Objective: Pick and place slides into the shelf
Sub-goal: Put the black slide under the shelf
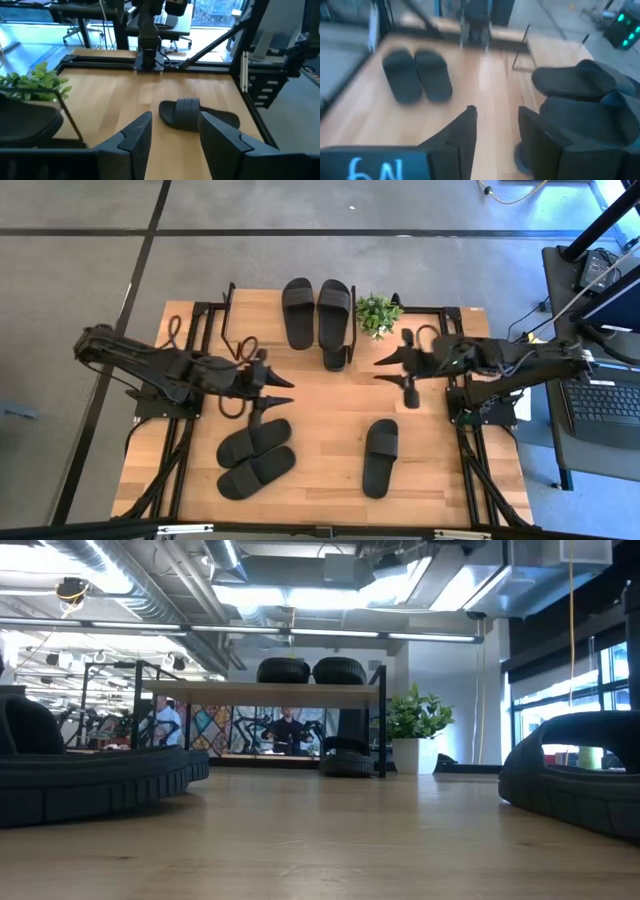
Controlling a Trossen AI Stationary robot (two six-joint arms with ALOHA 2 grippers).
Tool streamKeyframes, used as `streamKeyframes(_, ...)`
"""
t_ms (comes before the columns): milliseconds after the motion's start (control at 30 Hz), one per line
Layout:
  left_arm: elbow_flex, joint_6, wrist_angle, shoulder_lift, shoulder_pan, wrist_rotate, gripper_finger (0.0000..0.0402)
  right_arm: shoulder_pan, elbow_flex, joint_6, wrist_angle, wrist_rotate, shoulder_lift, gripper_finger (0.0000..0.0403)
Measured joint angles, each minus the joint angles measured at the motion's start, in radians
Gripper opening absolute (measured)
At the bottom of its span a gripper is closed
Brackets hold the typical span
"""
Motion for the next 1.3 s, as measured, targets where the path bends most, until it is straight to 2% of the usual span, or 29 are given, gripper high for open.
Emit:
streamKeyframes(100, -0.059, 0.000, -0.012, -0.073, -0.032, -0.033, 0.0154, 0.070, 0.149, -0.004, -0.206, 0.146, 0.125, 0.0146)
streamKeyframes(200, -0.143, -0.014, -0.004, -0.161, -0.058, -0.079, 0.0154, 0.140, 0.310, 0.069, -0.401, 0.297, 0.245, 0.0146)
streamKeyframes(300, -0.236, -0.056, 0.005, -0.244, -0.075, -0.118, 0.0154, 0.204, 0.439, 0.180, -0.539, 0.314, 0.349, 0.0146)
streamKeyframes(400, -0.326, -0.083, 0.039, -0.322, -0.084, -0.121, 0.0154, 0.264, 0.510, 0.301, -0.641, 0.313, 0.434, 0.0146)
streamKeyframes(600, -0.499, -0.084, 0.177, -0.442, -0.093, -0.121, 0.0154, 0.380, 0.508, 0.602, -0.771, 0.306, 0.550, 0.0146)
streamKeyframes(800, -0.595, -0.085, 0.185, -0.496, -0.093, -0.121, 0.0154, 0.530, 0.508, 0.875, -0.839, 0.303, 0.667, 0.0146)
streamKeyframes(1000, -0.630, -0.084, 0.184, -0.498, -0.093, -0.120, 0.0154, 0.621, 0.508, 0.983, -0.840, 0.302, 0.798, 0.0146)
streamKeyframes(1300, -0.635, -0.083, 0.163, -0.498, -0.093, -0.120, 0.0153, 0.651, 0.507, 1.050, -0.840, 0.273, 0.951, 0.0146)
